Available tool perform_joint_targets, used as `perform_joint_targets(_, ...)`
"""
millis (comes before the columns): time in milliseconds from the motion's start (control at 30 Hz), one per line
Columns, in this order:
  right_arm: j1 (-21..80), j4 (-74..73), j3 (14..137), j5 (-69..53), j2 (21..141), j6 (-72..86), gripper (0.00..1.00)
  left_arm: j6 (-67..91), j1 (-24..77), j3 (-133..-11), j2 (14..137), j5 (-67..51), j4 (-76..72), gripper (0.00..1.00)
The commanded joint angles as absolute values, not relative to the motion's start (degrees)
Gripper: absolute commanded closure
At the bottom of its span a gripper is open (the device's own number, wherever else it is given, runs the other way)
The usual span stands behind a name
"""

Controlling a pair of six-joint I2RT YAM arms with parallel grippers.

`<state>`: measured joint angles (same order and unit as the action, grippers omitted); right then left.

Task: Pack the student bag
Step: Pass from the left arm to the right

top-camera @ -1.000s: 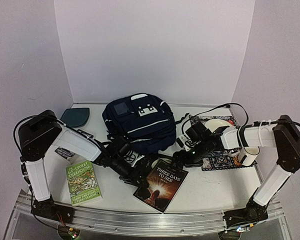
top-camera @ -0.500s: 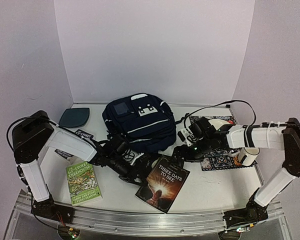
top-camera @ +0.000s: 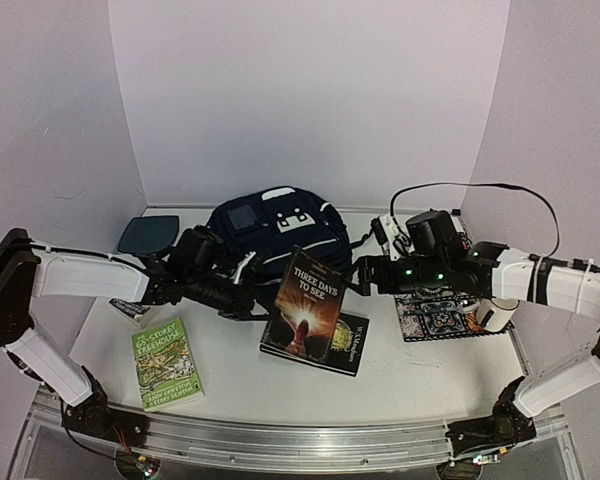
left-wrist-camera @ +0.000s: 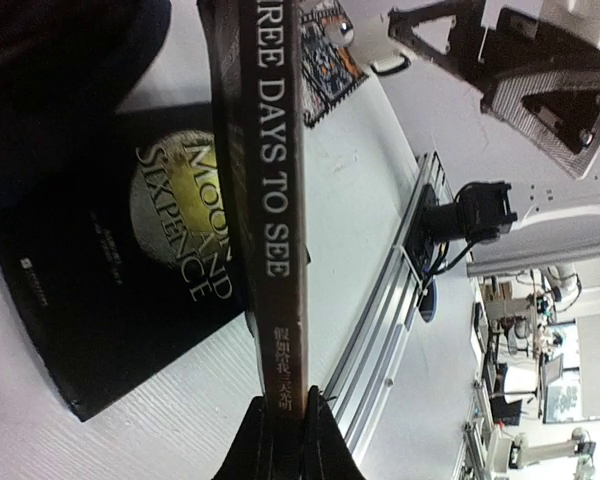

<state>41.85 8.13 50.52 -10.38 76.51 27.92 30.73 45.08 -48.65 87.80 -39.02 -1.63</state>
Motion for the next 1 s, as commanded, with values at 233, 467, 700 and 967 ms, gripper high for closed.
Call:
perform_joint_targets(233, 42.33, 30.37, 46.30, -17.81, 80.59, 37.82, 0.04, 36.15, 42.07, -48.18, 76.70, -23.95, -14.41, 1.00)
perform_joint_targets(467, 47.07, 40.95, 46.05, -12.22, 85.39, 46.36, 0.02, 41.87, 41.35, -49.20, 77.70, -14.82, -21.23, 1.00)
perform_joint_targets(700, 50.16, 58.65, 41.93, -5.90, 89.97, 58.30, 0.02, 48.76, 40.83, -50.13, 80.80, -11.60, -29.64, 1.00)
perform_joint_targets(967, 50.59, 73.53, 45.81, -8.89, 97.25, 63.57, 0.02, 54.53, 40.79, -50.52, 81.91, -10.17, -34.33, 1.00)
